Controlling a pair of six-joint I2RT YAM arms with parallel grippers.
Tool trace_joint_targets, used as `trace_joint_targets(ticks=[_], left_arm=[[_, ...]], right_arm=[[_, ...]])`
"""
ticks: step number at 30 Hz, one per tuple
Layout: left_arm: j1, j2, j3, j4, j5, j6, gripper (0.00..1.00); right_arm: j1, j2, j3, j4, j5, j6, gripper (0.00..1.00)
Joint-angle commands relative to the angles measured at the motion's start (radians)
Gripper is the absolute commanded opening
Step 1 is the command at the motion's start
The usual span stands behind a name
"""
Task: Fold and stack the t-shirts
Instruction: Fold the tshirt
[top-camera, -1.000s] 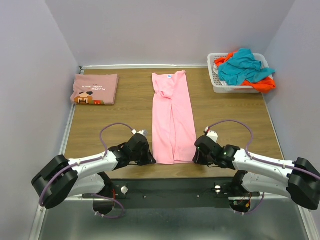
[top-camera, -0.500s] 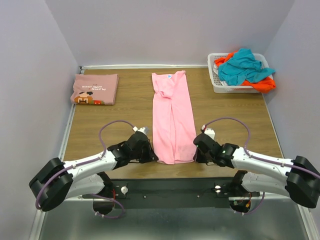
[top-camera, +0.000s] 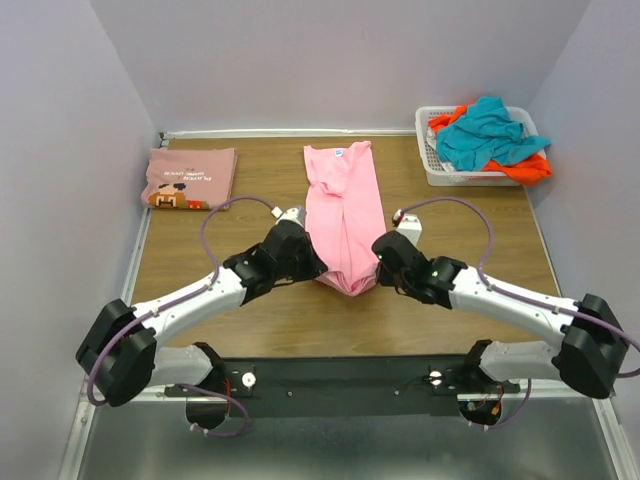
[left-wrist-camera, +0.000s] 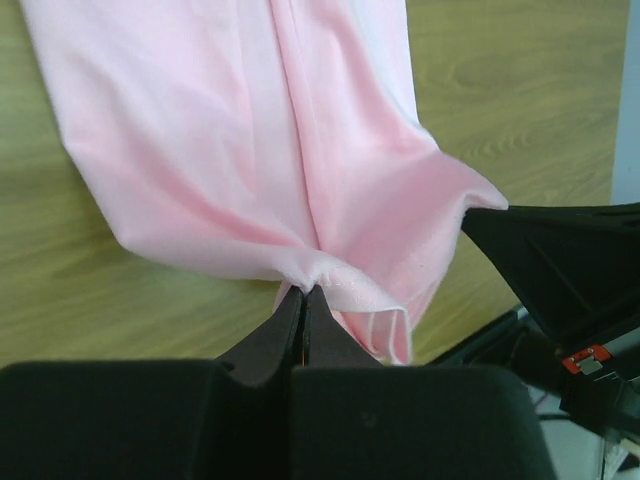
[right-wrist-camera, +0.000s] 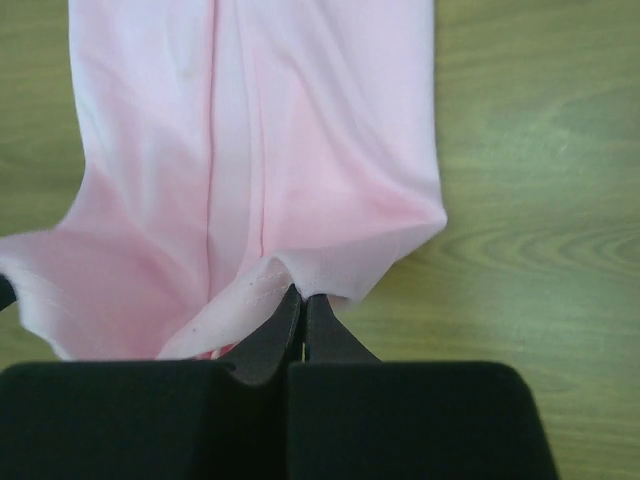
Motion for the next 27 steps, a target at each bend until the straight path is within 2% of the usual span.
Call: trace_joint_targets(ticks=[1,11,27], left_arm=[[0.084,0.038,0.051,-0.018,-0.045,0.092,0.00],[0.208,0.188,0.241,0.028,0.038,0.227,0.00],[0.328,0.467,0.533,-0.023,0.073,0.310,0.00]], right_arm=[[-0.059,0.086,0.083,0.023,0.106,-0.070,0.00],[-0.210,0.238,0.255,0.138,-0.020,-0.184,0.00],[-0.388,0.483,0.517,0.190,-0.180,-0.293,0.01]])
